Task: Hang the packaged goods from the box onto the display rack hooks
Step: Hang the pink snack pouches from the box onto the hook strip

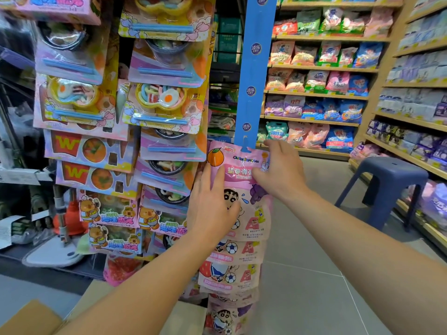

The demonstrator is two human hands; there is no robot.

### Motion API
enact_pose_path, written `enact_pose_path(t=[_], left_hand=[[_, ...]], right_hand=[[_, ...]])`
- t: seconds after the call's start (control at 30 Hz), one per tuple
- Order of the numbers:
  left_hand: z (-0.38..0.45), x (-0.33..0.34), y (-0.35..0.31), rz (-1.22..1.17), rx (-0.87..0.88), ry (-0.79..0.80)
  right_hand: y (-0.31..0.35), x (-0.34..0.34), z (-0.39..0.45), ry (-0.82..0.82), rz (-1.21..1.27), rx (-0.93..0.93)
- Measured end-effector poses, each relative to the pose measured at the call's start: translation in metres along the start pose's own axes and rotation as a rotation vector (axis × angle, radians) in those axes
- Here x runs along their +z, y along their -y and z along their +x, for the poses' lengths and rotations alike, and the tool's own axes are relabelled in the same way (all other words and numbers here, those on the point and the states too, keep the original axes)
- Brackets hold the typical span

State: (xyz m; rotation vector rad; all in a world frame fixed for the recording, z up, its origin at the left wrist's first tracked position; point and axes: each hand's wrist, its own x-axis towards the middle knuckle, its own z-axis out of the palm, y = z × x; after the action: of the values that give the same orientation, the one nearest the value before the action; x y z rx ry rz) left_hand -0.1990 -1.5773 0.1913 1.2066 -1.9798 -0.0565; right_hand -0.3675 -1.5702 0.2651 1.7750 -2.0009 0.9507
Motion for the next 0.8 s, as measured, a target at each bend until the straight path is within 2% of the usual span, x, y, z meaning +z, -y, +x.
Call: enact_pose_path(t=[0.13,0.4,0.63,0.8], left_hand=[[-0.002,-0.011,-0.001,-0.089,0.009,-0.003],[-0.040,-0.037,0.034,-0.163,0.012,-0.001],[-0.096,-0.049,0.101,-0.112,-0.197,0.121],[-0.148,-0.054,0.162,-0.102,-0.382,0.231]], right_hand=[[0.011,-0.004,-0.017,-0.024,-0.002,-0.109],[0.047,0.025,-0.078,0.117,0.052,-0.218],[0.088,0.081,-0.138,0.274,0.068,-0.324],[0.129,0.134,-0.183,0.508,0.097,-0.344]])
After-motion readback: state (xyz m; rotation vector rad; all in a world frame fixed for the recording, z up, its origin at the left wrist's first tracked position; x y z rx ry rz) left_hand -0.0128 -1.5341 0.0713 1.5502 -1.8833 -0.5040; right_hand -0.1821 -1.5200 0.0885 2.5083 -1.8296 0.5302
